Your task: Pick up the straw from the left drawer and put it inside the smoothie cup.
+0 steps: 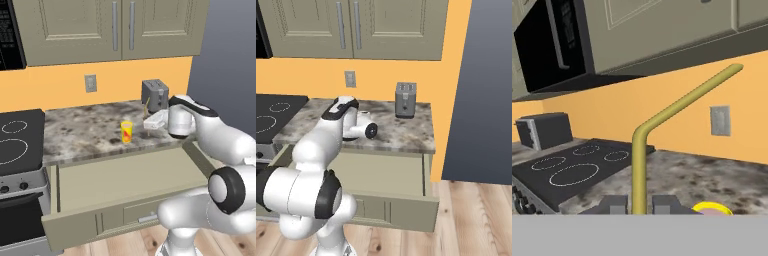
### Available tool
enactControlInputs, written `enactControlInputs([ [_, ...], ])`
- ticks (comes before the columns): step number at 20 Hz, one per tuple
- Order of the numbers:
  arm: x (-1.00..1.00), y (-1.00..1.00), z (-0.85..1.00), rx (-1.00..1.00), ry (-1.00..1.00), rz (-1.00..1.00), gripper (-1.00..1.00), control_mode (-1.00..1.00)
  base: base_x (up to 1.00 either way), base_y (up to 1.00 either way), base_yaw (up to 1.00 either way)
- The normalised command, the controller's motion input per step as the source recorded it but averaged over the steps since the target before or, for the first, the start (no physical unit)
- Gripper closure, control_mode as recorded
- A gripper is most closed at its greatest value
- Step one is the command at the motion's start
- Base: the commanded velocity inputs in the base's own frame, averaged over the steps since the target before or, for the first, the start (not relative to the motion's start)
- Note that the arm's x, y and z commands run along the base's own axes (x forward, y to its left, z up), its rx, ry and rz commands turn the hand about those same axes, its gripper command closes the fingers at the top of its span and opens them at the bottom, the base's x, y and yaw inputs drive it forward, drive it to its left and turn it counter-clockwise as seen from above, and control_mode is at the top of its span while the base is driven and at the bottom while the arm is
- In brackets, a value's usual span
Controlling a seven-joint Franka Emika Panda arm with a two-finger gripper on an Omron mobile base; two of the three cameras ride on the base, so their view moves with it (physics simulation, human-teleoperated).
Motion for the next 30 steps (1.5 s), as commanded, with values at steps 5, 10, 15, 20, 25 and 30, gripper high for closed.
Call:
enactControlInputs([
  [5, 0.33, 0.00, 0.11, 0.14, 0.00, 0.00, 1.00, -1.00, 0.00, 0.00, 0.00],
  [10, 0.33, 0.00, 0.00, 0.10, 0.00, 0.00, 1.00, -1.00, 0.00, 0.00, 0.00],
  [15, 0.30, 0.05, 0.00, 0.05, 0.00, 0.00, 1.00, -1.00, 0.00, 0.00, 0.00],
  [20, 0.33, 0.10, 0.00, 0.01, 0.00, 0.00, 1.00, -1.00, 0.00, 0.00, 0.00],
  [25, 0.27, 0.11, 0.00, 0.00, 0.00, -0.01, 1.00, -1.00, 0.00, 0.00, 0.00],
  [30, 0.24, 0.10, 0.00, 0.00, -0.01, -0.02, 1.00, -1.00, 0.00, 0.00, 0.00],
])
